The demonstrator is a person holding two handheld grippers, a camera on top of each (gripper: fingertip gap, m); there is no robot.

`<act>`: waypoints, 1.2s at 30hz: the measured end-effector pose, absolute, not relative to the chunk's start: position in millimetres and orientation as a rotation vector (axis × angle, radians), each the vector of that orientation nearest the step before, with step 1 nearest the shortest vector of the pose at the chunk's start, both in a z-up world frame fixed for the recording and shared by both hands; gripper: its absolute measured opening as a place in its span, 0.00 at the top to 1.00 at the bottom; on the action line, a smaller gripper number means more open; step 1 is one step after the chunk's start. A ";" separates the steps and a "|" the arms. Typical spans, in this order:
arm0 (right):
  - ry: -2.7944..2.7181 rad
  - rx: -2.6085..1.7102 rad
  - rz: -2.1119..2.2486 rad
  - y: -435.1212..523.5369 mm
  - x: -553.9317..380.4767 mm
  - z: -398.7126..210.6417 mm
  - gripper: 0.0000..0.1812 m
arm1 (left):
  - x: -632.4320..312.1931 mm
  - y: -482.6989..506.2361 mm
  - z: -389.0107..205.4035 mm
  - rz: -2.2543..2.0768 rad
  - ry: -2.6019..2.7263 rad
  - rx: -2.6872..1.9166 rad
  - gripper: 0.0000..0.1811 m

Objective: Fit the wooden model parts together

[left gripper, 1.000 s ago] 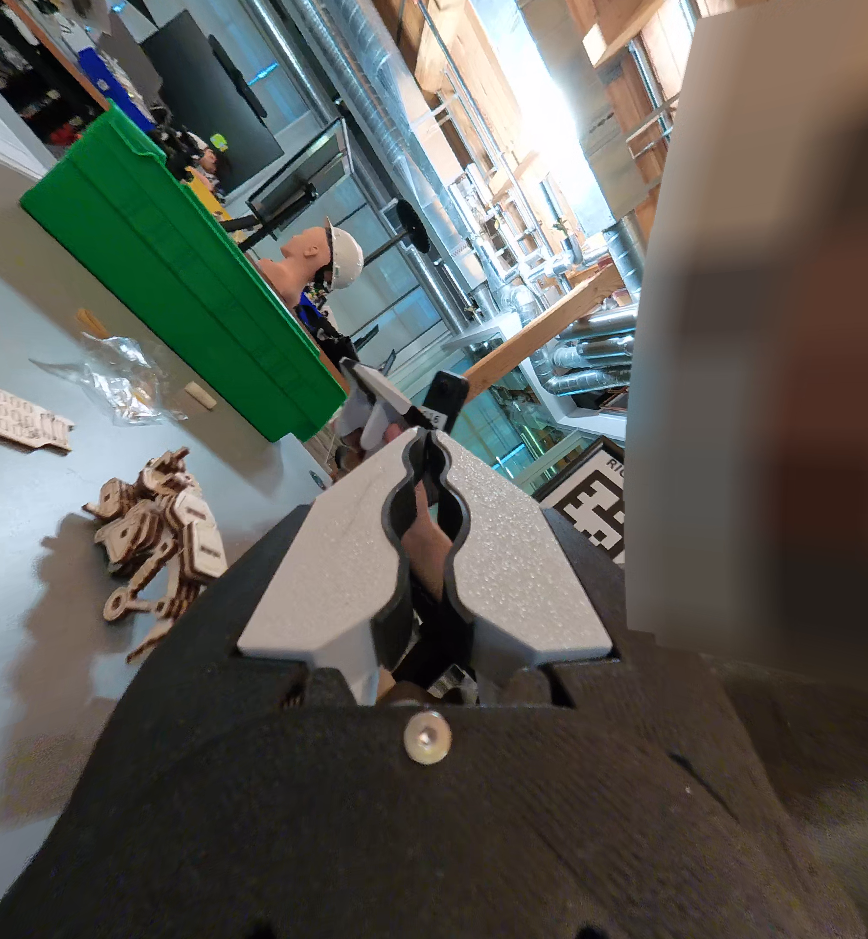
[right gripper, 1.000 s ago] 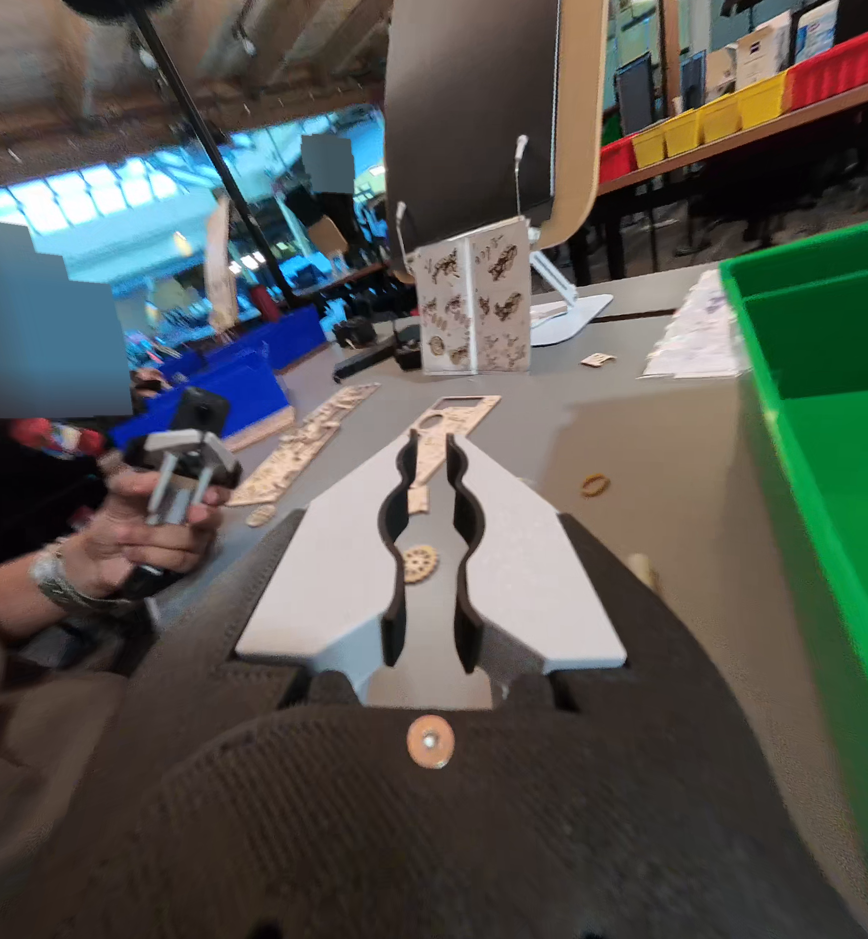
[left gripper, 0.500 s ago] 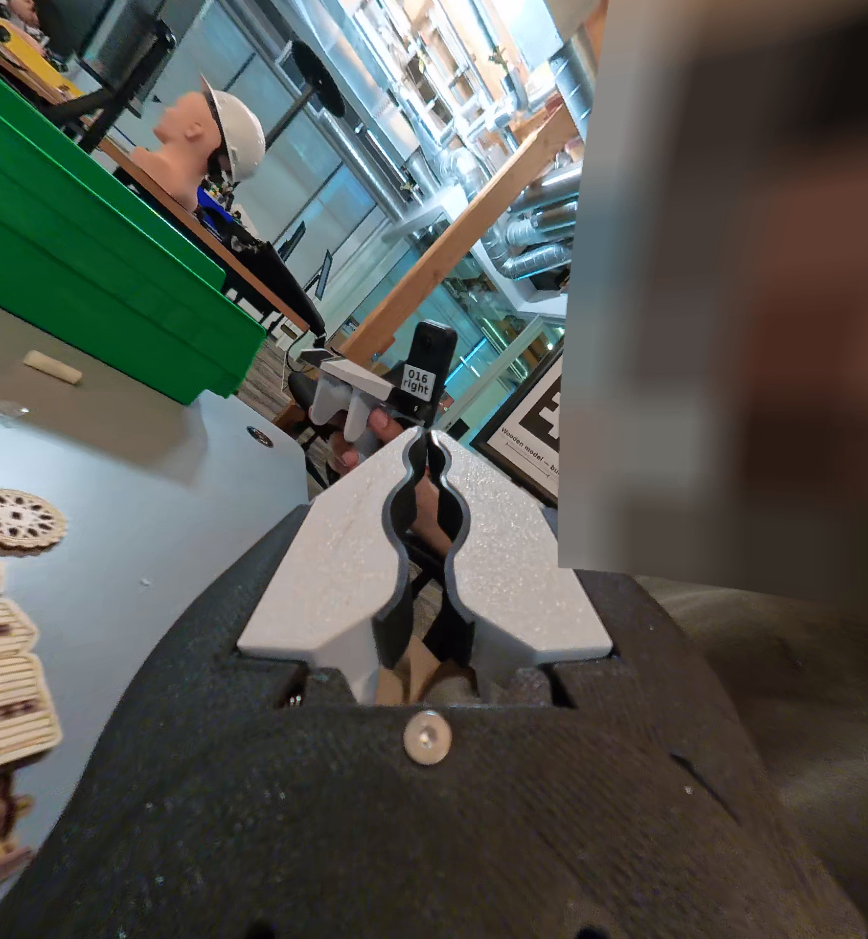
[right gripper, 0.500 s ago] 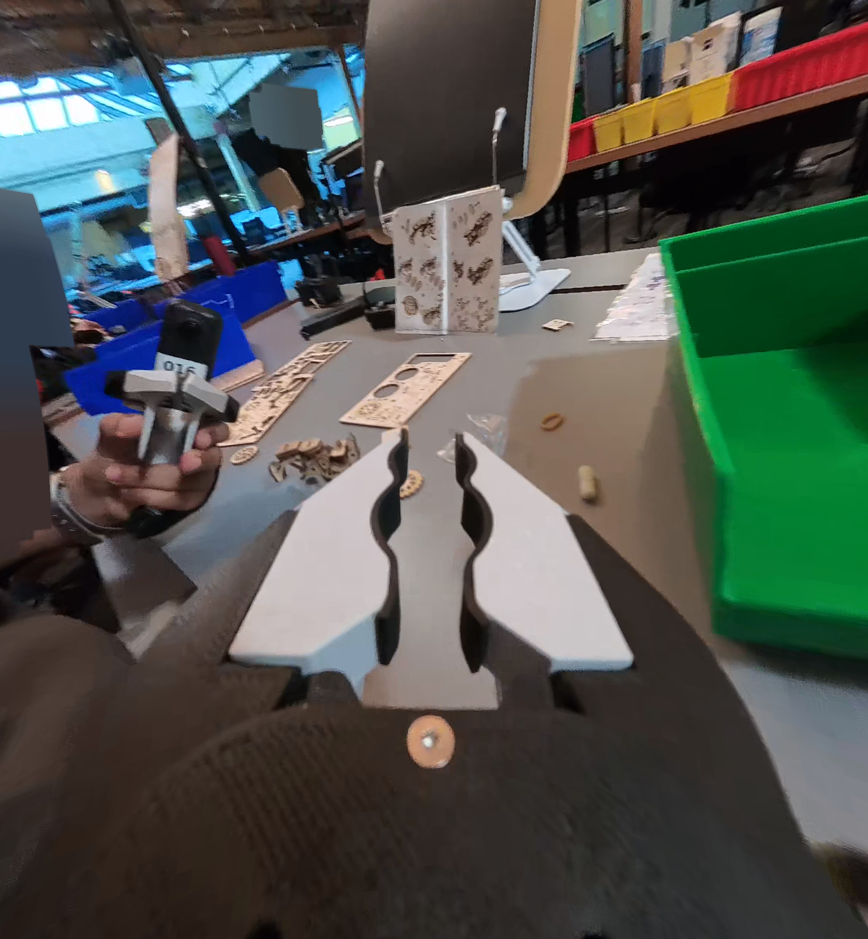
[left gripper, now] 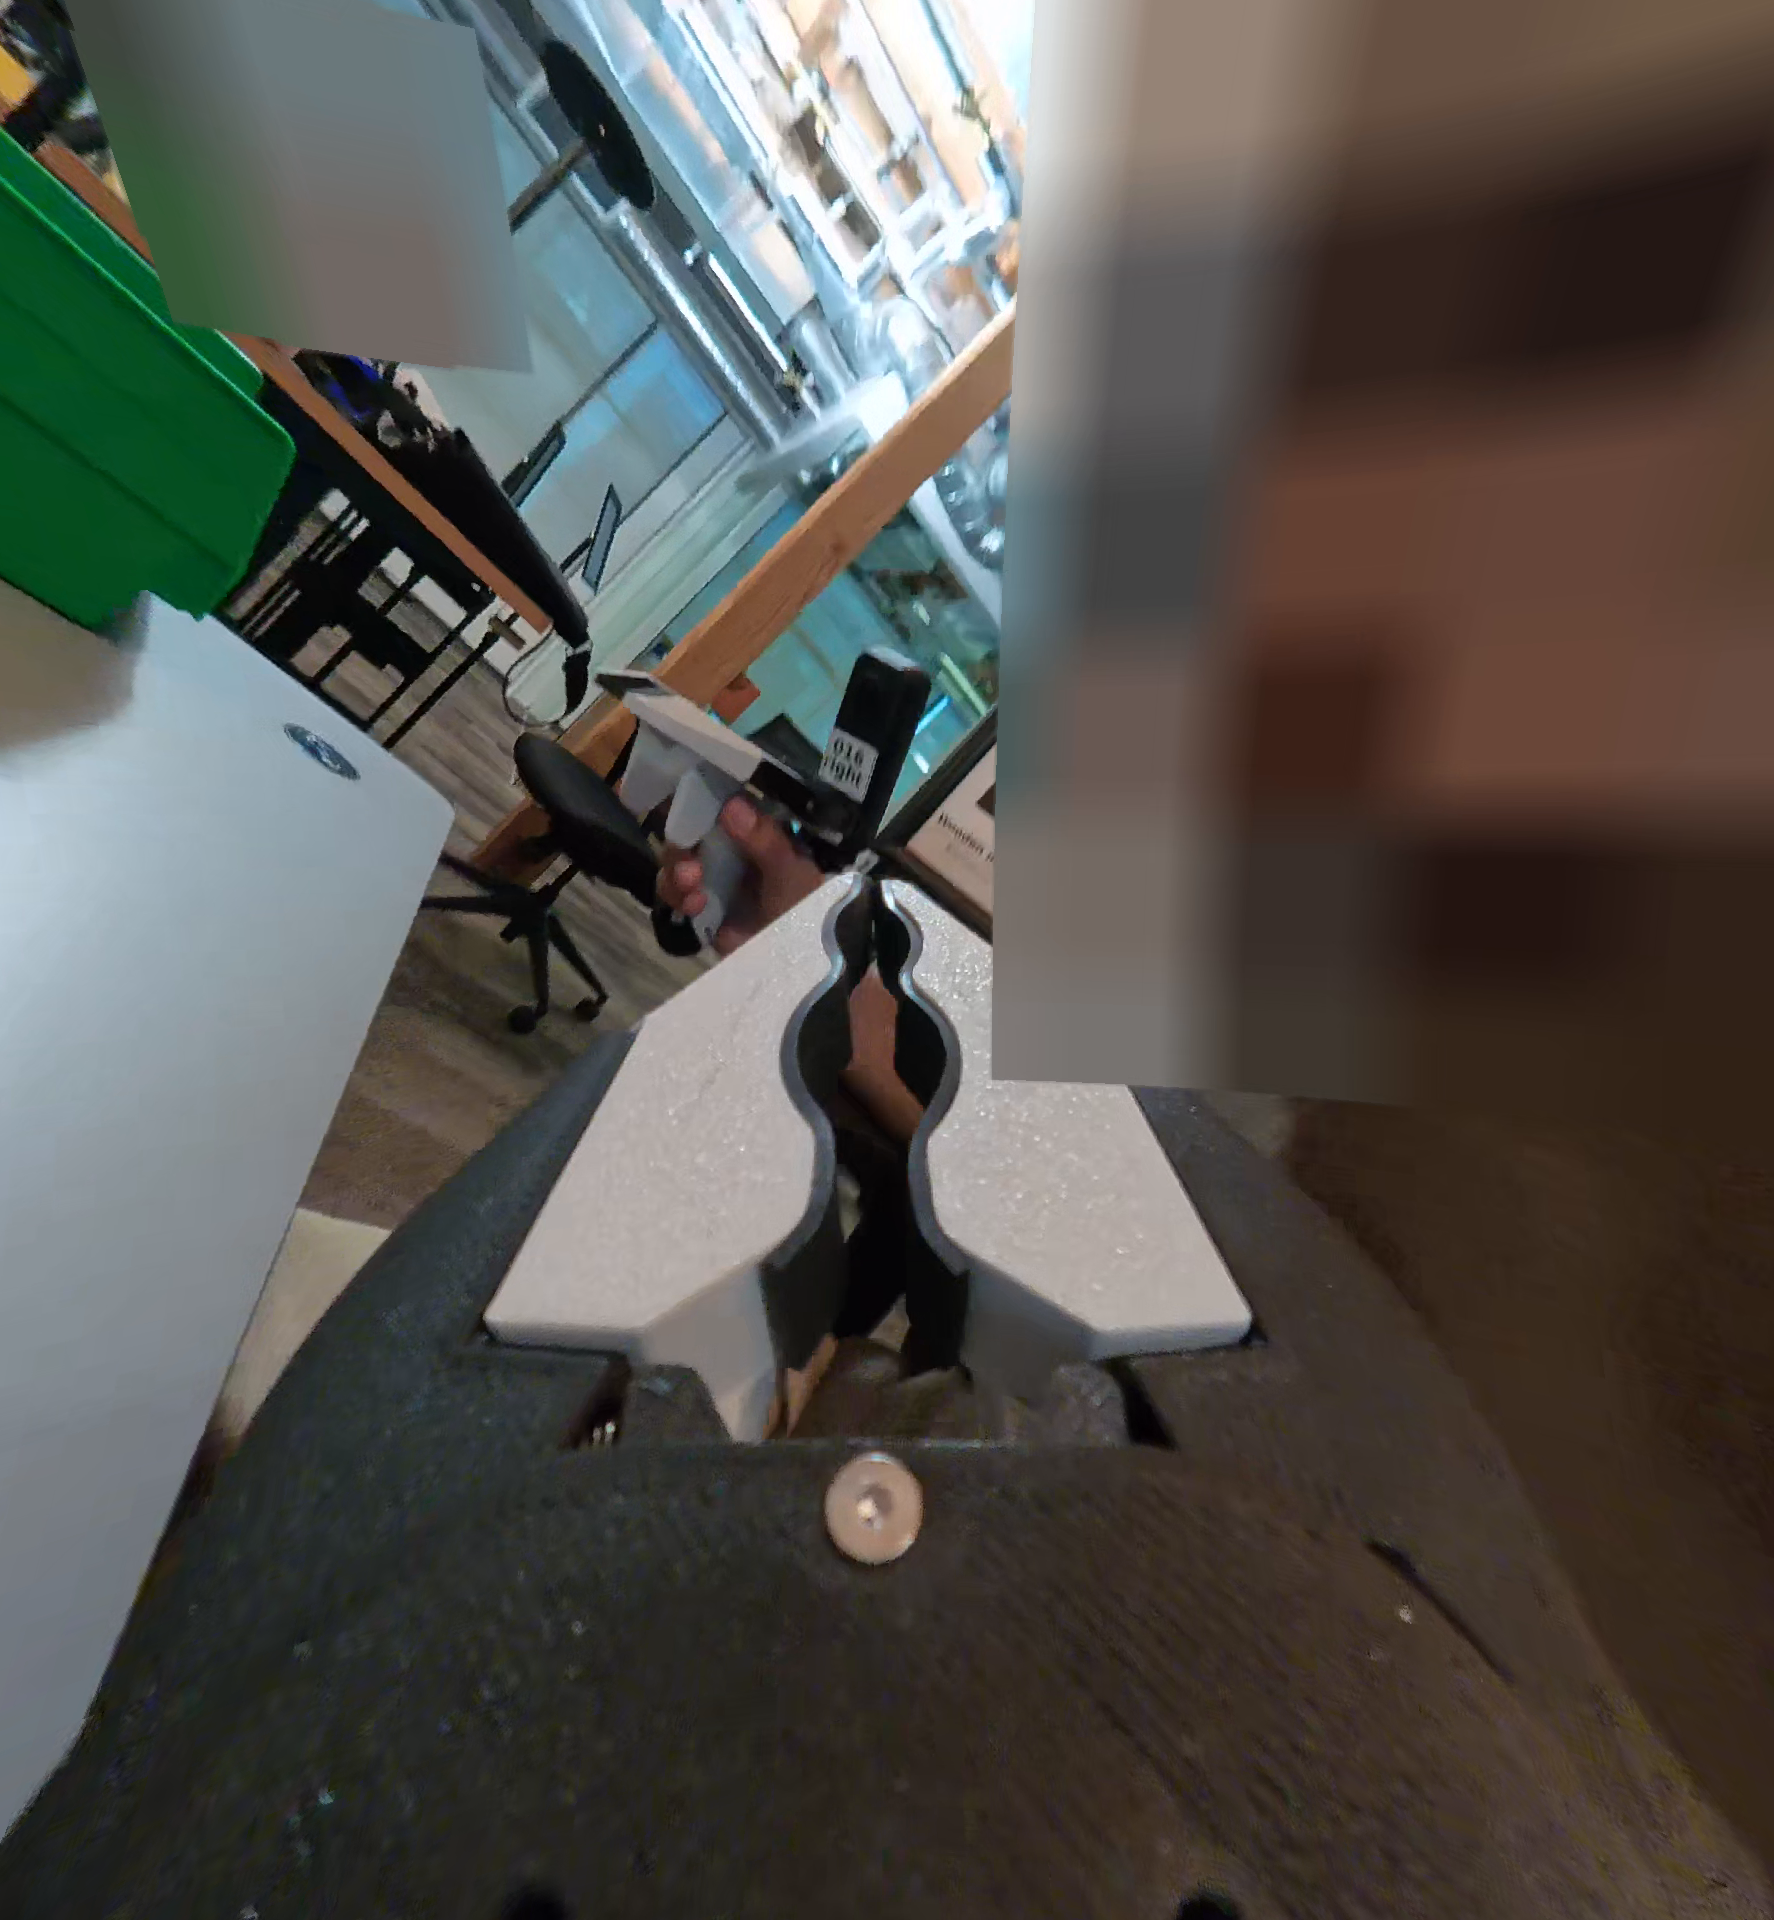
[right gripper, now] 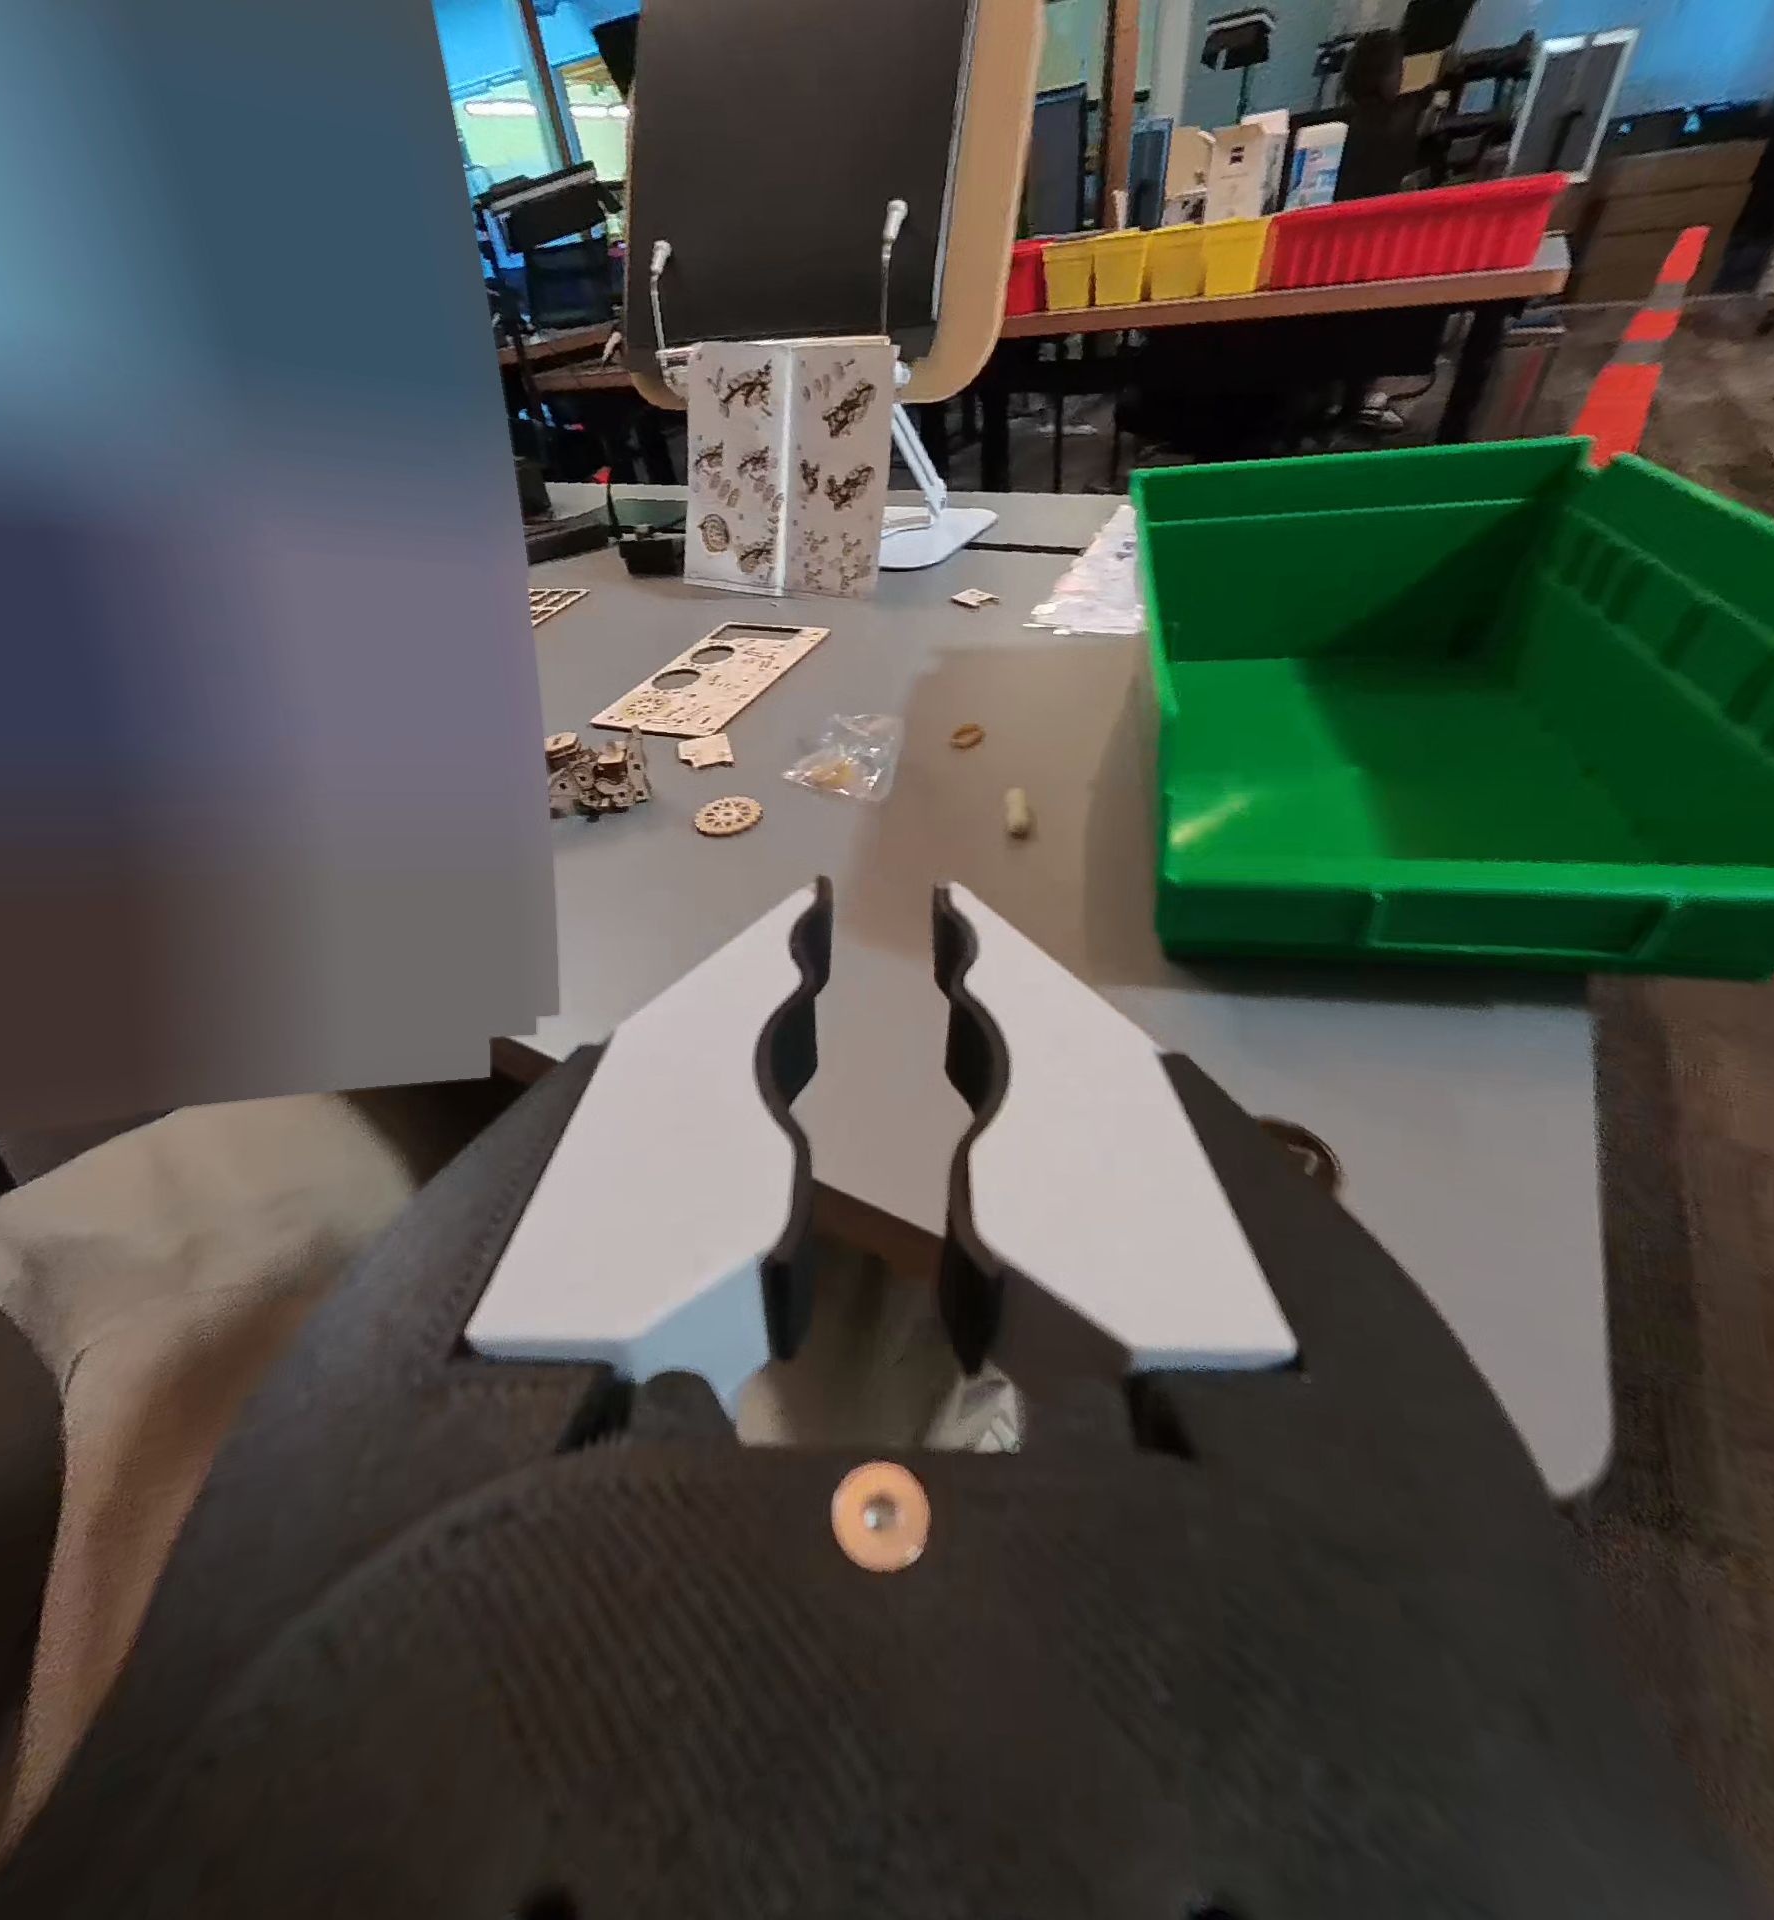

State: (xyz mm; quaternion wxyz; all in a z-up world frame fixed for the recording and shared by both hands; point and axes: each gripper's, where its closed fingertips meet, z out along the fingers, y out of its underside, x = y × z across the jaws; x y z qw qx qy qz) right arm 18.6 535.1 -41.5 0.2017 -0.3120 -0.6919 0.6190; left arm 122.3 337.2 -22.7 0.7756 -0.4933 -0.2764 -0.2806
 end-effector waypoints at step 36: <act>-1.851 -1.398 1.785 597.3 139.3 -94.1 0.88 | 237.4 376.8 -82.7 -0.785 -0.696 -1.091 1.00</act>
